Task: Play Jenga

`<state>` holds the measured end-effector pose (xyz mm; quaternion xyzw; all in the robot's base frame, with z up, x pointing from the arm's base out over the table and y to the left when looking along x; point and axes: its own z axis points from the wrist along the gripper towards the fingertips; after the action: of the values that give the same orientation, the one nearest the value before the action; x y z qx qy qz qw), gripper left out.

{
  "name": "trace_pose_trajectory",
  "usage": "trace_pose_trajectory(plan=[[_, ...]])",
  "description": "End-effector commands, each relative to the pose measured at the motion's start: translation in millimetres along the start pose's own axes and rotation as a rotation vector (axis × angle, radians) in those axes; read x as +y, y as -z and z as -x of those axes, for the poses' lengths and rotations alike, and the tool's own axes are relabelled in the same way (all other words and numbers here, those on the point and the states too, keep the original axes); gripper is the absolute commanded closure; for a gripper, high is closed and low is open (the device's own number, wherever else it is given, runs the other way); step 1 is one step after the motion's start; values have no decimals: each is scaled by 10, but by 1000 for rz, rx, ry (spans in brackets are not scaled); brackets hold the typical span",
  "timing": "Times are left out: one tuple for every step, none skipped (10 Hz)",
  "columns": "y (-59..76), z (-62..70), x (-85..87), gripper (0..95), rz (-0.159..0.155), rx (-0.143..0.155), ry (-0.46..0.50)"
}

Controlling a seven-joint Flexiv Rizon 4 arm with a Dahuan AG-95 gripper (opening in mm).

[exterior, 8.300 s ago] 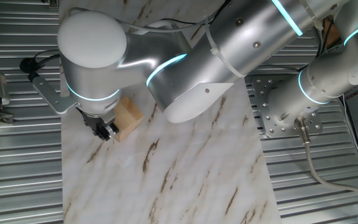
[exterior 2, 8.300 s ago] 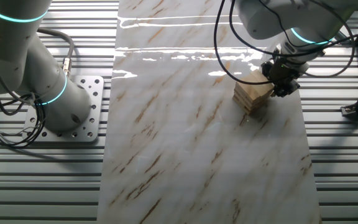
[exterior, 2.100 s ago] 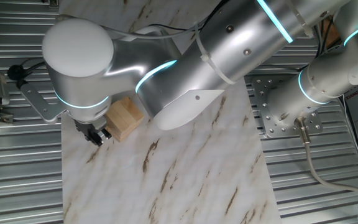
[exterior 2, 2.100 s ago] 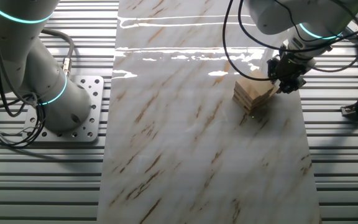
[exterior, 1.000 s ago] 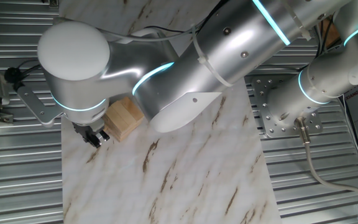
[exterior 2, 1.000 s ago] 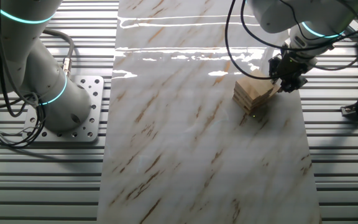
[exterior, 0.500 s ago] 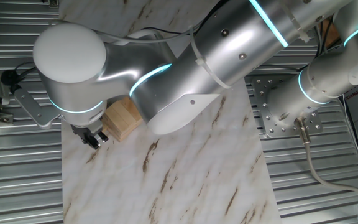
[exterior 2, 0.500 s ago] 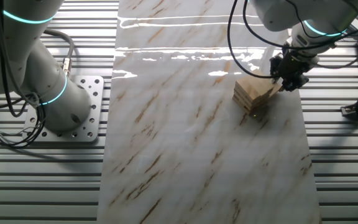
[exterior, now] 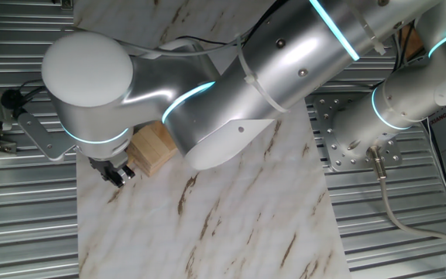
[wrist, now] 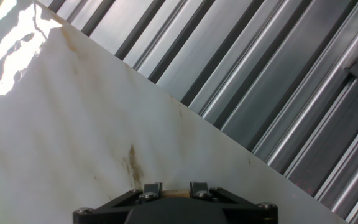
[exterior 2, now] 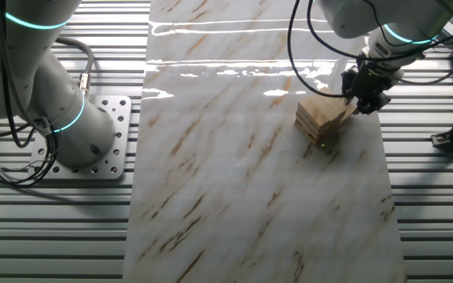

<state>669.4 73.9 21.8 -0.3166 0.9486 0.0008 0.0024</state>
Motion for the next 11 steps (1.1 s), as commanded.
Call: trace_pose_trajectory(plan=[[3, 16, -3, 950, 3, 1, 0], [3, 26, -4, 950, 2, 1, 2], [0, 35, -4, 950, 3, 1, 2], [-3, 41, -4, 950, 3, 1, 2], [-5, 44, -3, 950, 3, 1, 2], [-5, 52, -3, 950, 3, 1, 2], [-5, 58, -3, 950, 2, 2, 2], [-3, 68, -2, 950, 3, 2, 0], [-4, 74, -2, 950, 3, 2, 1], [-3, 86, -3, 950, 3, 2, 0], [-3, 95, -1, 950, 3, 2, -1]])
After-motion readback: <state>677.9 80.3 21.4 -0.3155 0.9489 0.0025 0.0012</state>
